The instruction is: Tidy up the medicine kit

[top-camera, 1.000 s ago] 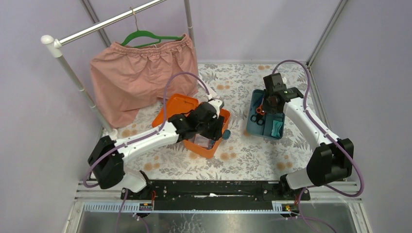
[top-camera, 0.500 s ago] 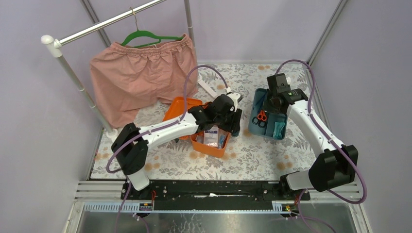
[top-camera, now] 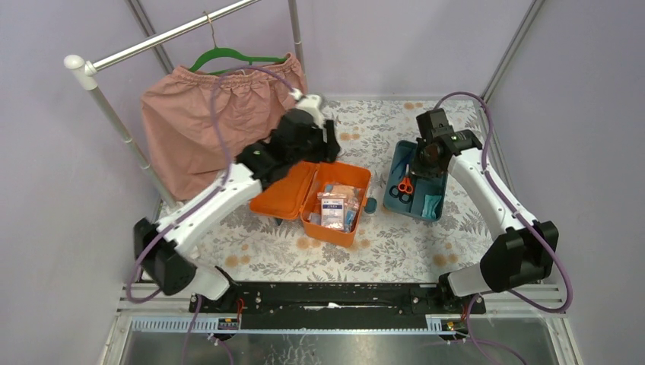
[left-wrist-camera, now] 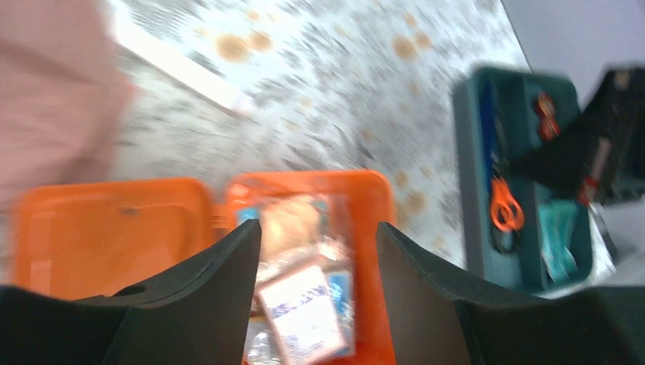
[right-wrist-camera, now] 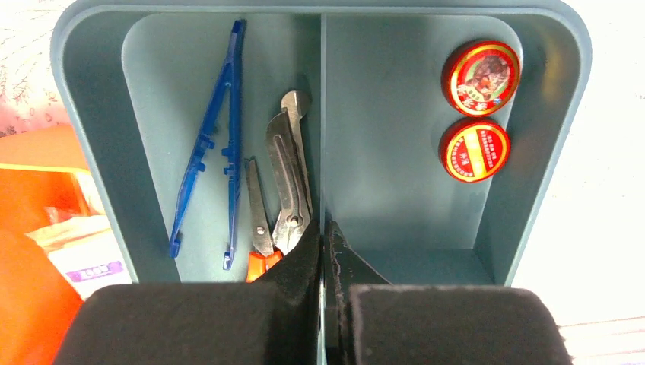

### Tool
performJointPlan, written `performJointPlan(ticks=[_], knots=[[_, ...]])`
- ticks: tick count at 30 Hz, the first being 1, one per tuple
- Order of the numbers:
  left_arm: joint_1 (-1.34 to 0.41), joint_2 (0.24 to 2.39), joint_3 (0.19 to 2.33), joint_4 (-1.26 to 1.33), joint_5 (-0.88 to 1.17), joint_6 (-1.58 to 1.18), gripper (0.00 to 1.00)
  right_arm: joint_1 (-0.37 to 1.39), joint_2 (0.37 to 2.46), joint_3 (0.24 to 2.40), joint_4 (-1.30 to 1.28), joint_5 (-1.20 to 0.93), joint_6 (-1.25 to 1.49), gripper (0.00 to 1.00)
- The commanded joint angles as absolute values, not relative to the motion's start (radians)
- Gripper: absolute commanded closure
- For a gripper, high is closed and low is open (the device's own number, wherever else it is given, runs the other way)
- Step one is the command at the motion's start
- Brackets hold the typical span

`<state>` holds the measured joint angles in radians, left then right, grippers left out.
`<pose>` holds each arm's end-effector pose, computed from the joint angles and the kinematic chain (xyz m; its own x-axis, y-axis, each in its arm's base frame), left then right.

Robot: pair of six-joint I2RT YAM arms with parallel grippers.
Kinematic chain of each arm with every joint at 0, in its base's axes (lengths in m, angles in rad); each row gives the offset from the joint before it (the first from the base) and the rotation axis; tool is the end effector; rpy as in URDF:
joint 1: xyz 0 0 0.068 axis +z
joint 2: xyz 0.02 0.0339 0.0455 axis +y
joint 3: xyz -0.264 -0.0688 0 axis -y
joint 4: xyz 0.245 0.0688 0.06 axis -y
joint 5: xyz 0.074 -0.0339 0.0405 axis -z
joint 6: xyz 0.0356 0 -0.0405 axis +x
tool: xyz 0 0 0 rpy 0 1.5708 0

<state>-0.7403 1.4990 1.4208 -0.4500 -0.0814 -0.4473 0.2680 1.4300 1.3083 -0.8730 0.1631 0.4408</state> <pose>0.2563 -0.2303 0.3623 -0.6038 -0.0323 -0.7965 0.3985 0.8532 -0.3366 0.2839 0.0720 0.3132 -0.8065 0.2151 -0.5508 0.1859 0.9765 0.1093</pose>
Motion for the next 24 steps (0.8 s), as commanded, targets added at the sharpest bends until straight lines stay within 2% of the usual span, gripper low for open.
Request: performJointPlan(ticks=[1, 9, 13, 15, 24], knots=[[-0.671, 1.354, 1.370, -0.527, -0.221, -0.371, 0.33, 0.340, 1.457, 1.413, -0.957, 0.144, 0.539, 1.00], [-0.595, 1.209, 1.262, -0.541, -0.385, -0.343, 0.27, 0.547, 1.616, 1.651, -1.093, 0.203, 0.667, 1.00], [-0.588, 1.163, 1.191, -0.508, -0.410, -0.374, 0.10, 0.642, 1.717, 1.769, -1.155, 0.244, 0.718, 1.00], [-0.587, 1.142, 1.168, -0.505, -0.430, -0.387, 0.05, 0.694, 1.754, 1.813, -1.168, 0.268, 0.748, 1.00], [-0.578, 1.024, 1.119, -0.497, -0.495, -0.437, 0.01, 0.840, 1.857, 1.911, -1.180, 0.330, 0.868, 1.00]])
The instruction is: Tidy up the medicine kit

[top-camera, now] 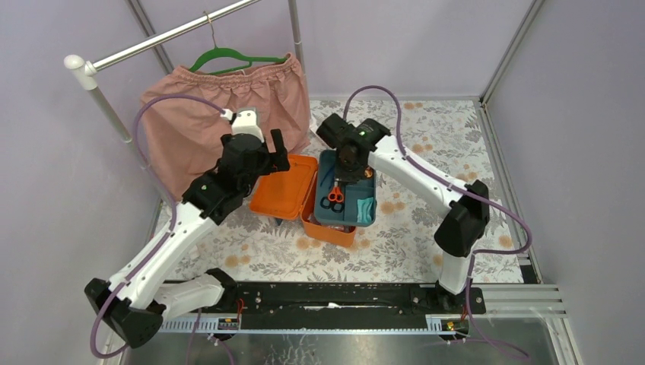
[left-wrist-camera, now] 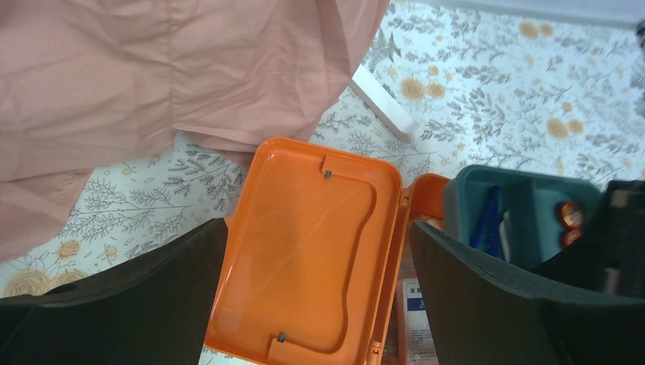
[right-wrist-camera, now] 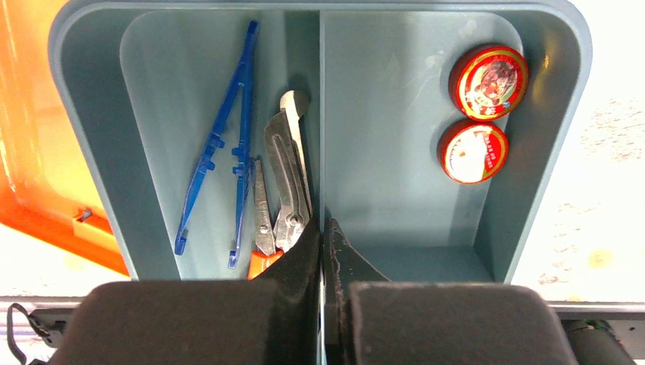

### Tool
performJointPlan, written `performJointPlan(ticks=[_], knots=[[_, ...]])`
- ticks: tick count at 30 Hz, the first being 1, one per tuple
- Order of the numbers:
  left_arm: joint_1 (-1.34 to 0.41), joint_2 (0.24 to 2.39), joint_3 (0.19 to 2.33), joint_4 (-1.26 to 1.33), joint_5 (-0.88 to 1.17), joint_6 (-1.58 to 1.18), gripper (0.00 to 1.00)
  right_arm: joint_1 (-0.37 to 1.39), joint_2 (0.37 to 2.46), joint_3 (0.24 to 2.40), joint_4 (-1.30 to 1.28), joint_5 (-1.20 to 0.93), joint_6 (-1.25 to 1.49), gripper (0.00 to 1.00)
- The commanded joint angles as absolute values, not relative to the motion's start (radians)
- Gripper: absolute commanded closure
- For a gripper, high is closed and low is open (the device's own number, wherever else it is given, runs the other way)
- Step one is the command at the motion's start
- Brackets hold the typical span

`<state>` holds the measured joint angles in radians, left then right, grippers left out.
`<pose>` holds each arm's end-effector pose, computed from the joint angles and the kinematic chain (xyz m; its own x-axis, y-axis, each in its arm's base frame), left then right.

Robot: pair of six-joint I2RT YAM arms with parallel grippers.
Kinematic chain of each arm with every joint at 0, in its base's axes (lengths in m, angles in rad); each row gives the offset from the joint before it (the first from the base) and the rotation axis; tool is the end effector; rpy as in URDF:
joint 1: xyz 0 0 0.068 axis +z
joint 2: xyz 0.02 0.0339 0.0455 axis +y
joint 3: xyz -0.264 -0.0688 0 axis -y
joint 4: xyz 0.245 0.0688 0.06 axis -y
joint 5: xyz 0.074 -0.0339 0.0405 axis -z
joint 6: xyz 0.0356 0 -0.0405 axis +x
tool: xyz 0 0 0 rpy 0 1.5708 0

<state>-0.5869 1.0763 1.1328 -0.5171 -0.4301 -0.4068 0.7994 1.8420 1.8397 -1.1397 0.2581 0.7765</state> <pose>0.2007 -0.1157 0.3723 -0.4160 -0.1552 -0.8960 0.0302 0.9824 -0.1842 0.2721 0.2668 0.3287 -0.8862 0.0605 -0.4593 0.0026 0.9921 0.1258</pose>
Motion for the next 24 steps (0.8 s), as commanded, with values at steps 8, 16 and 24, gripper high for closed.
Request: performJointPlan(ticks=[8, 16, 24], knots=[[-0.579, 0.979, 1.109, -0.503, -0.523, -0.455, 0.01, 0.902, 1.892, 1.967, -1.168, 0.345, 0.993, 1.00], [-0.593, 0.955, 1.106, -0.502, -0.518, -0.459, 0.02, 0.902, 1.964, 2.020, -1.279, 0.360, 1.052, 1.00], [-0.641, 0.935, 1.103, -0.501, -0.547, -0.451, 0.01, 0.900, 2.060, 2.101, -1.368, 0.352, 1.081, 1.00]])
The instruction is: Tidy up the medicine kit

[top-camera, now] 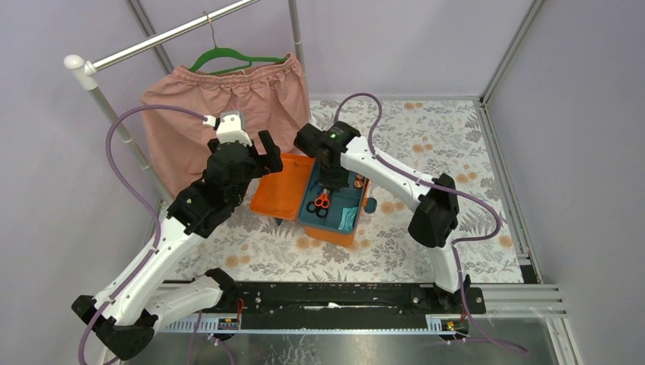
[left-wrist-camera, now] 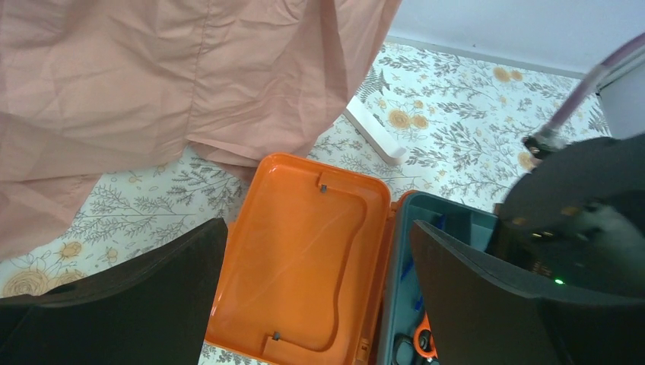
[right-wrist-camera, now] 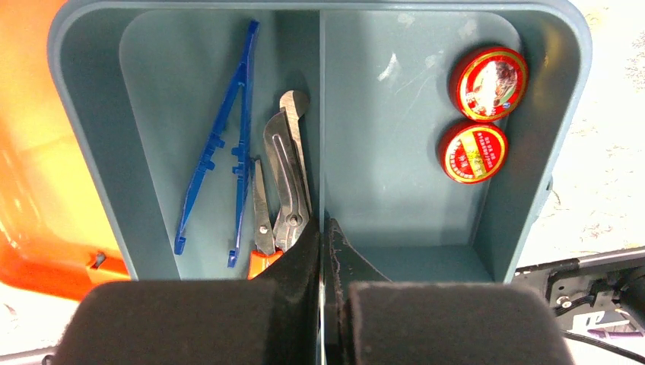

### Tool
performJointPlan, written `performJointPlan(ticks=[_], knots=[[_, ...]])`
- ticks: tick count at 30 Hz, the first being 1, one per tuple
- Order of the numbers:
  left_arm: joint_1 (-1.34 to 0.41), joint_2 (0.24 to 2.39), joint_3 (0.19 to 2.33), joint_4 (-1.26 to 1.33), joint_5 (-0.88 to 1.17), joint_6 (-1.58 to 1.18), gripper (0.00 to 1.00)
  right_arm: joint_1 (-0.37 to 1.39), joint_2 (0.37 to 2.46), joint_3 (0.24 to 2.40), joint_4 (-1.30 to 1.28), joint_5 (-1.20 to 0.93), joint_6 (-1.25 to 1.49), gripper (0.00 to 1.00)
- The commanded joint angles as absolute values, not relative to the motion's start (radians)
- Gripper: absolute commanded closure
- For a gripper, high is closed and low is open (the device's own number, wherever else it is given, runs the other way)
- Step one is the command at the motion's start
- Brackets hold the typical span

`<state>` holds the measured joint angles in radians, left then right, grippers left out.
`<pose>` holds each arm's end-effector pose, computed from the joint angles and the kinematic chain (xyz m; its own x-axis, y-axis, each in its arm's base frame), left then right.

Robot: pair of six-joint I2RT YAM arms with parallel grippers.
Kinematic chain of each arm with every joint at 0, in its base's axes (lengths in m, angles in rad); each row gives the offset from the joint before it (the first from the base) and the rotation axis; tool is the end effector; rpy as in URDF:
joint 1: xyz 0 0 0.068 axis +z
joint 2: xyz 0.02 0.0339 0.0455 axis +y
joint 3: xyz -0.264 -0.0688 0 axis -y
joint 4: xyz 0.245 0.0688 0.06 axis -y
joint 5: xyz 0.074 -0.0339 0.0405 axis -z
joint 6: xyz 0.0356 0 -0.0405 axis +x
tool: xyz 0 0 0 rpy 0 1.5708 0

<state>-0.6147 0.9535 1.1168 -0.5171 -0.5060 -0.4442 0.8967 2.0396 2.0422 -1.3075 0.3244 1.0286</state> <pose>0.1715 -0.1000 0.3914 -0.3127 -0.2393 -0.9192 -0.0015 0.9679 -0.2515 0.2663 0.3151 0.3057 -0.9003 0.1739 -0.3990 0.1607 0.9848 0.0664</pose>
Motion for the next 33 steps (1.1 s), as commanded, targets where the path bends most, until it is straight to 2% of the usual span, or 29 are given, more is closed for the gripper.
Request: performJointPlan(ticks=[1, 7, 19, 33], knots=[[-0.647, 0.932, 1.102, -0.501, -0.553, -0.449, 0.01, 0.899, 2.065, 2.107, -1.364, 0.352, 1.083, 1.00], [-0.676, 0.914, 1.089, -0.503, -0.584, -0.442, 0.01, 0.900, 2.068, 2.120, -1.382, 0.378, 1.108, 1.00], [-0.693, 0.912, 1.088, -0.506, -0.593, -0.442, 0.01, 0.869, 1.993, 1.947, -1.294, 0.368, 1.111, 1.00], [-0.693, 0.921, 1.087, -0.506, -0.590, -0.442, 0.01, 0.860, 1.989, 1.967, -1.262, 0.423, 1.095, 1.00]])
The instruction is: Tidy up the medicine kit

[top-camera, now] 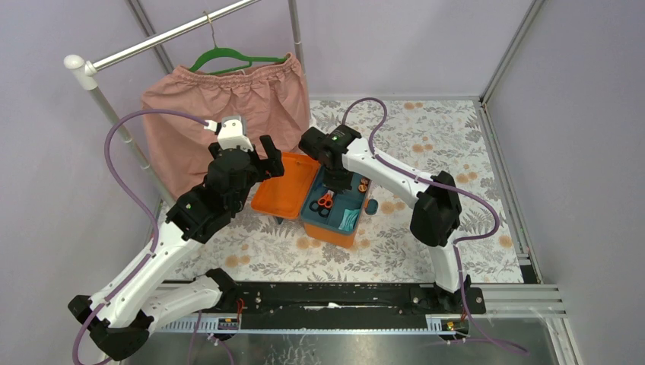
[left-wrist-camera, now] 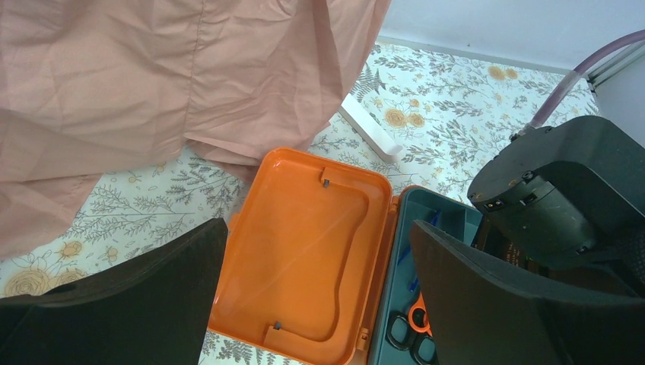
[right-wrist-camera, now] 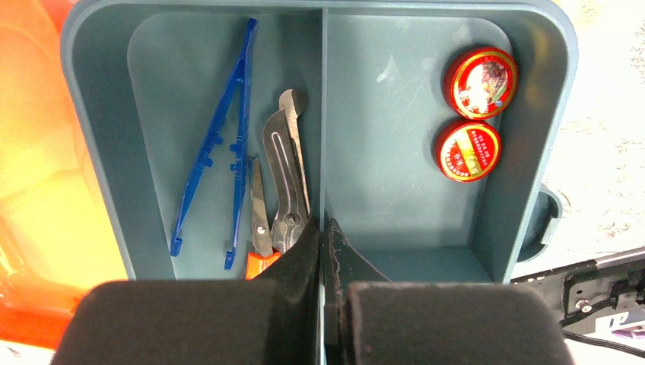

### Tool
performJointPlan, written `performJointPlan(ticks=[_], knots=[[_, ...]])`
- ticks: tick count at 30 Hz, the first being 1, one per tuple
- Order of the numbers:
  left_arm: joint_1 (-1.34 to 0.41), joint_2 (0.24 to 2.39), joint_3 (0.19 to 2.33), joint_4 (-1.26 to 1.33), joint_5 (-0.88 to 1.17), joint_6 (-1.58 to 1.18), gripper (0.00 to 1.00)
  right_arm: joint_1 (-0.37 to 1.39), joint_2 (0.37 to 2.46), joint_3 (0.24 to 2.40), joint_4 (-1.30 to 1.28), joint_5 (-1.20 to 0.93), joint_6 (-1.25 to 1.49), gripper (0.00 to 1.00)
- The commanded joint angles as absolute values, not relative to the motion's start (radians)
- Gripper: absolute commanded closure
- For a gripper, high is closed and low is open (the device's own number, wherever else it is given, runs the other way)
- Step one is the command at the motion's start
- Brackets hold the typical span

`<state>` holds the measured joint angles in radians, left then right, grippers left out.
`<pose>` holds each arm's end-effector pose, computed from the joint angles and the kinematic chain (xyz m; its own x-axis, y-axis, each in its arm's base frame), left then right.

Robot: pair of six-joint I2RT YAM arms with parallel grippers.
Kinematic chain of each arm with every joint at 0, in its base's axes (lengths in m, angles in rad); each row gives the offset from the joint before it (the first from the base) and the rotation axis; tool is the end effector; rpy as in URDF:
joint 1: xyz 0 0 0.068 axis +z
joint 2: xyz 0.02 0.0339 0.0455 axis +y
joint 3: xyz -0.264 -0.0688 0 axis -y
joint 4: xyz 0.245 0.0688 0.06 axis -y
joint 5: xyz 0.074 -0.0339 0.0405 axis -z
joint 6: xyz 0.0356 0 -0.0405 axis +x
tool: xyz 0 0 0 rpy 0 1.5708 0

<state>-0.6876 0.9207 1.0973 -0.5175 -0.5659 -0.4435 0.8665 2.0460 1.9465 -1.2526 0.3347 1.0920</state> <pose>0.1581 -0.1052 0.3910 -0.2957 -0.2259 -0.9282 0.0203 0.9699 -0.2425 0.2769 0.3078 0.2786 -0.8891 0.2483 -0.3846 0.2506 0.9670 0.0448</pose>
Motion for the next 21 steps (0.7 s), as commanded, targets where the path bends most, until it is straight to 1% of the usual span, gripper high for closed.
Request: performJointPlan(ticks=[1, 13, 21], knots=[[-0.693, 0.923, 1.088, -0.506, -0.587, -0.442, 0.01, 0.859, 1.983, 1.966, -1.261, 0.429, 1.093, 1.00], [-0.693, 0.933, 1.091, -0.505, -0.580, -0.442, 0.01, 0.836, 1.985, 1.945, -1.243, 0.433, 1.067, 1.00], [-0.693, 0.937, 1.088, -0.505, -0.583, -0.439, 0.01, 0.834, 1.970, 1.848, -1.202, 0.398, 1.069, 1.00]])
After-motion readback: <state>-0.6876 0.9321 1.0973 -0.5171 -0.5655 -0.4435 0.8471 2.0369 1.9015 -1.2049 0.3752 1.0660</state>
